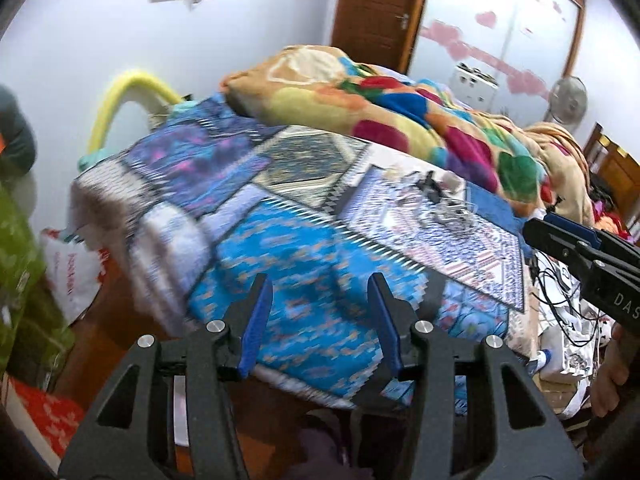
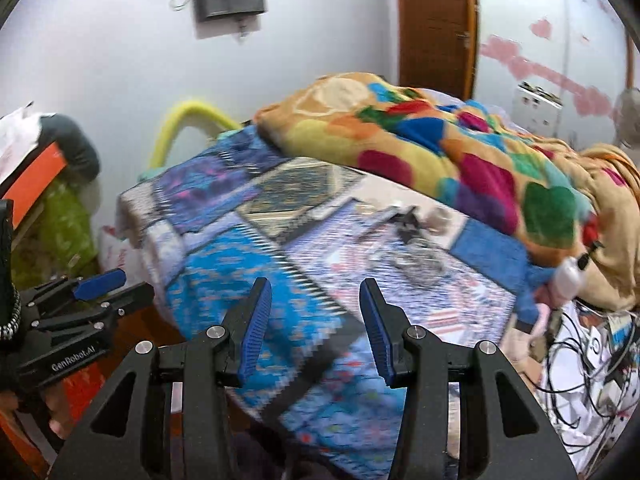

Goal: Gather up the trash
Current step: 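Move both open grippers back over the bed items, then grasp the clear pen with the left gripper while the right grasps a pink item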

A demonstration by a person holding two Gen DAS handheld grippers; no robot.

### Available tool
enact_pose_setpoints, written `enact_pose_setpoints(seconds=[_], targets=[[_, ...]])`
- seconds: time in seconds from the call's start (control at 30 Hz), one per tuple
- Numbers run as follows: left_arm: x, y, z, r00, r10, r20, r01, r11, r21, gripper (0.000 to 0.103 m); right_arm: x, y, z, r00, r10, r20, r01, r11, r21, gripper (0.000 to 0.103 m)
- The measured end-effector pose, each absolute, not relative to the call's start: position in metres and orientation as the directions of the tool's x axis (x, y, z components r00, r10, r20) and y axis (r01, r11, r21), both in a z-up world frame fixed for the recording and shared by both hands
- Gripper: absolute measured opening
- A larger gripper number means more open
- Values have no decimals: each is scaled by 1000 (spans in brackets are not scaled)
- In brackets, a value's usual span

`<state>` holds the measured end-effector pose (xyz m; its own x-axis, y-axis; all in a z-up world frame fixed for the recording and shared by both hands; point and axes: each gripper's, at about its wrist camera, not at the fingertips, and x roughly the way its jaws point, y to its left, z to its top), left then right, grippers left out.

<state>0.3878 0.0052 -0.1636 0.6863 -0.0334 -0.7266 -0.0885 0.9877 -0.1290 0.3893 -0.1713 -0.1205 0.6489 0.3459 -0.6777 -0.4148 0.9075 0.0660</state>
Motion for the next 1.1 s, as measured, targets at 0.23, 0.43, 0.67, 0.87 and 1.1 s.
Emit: enact_pose_setpoints(seconds=[0.23, 0.43, 0.67, 0.87, 1.1], targets=[[447, -33, -183, 647, -95, -756, -19, 990, -141, 49, 425, -223, -138, 651, 286, -703, -323, 943, 85, 42], [494, -65, -206, 609, -105, -786, 44, 994, -99, 49, 458, -247, -163, 616, 299, -729, -296, 945, 138, 42], [537, -82, -233, 575, -105, -811, 89, 994, -65, 49, 495, -256, -200, 545, 337, -768, -278, 936, 213, 42], [566, -79, -249, 567, -136, -812, 98, 990, -98, 49, 528, -242, -225, 478, 385, -789, -292, 917, 270, 42], [600, -90, -256, 531, -224, -817, 174, 973, -154, 39, 542, -237, -238, 473, 386, -792, -269, 919, 287, 38]])
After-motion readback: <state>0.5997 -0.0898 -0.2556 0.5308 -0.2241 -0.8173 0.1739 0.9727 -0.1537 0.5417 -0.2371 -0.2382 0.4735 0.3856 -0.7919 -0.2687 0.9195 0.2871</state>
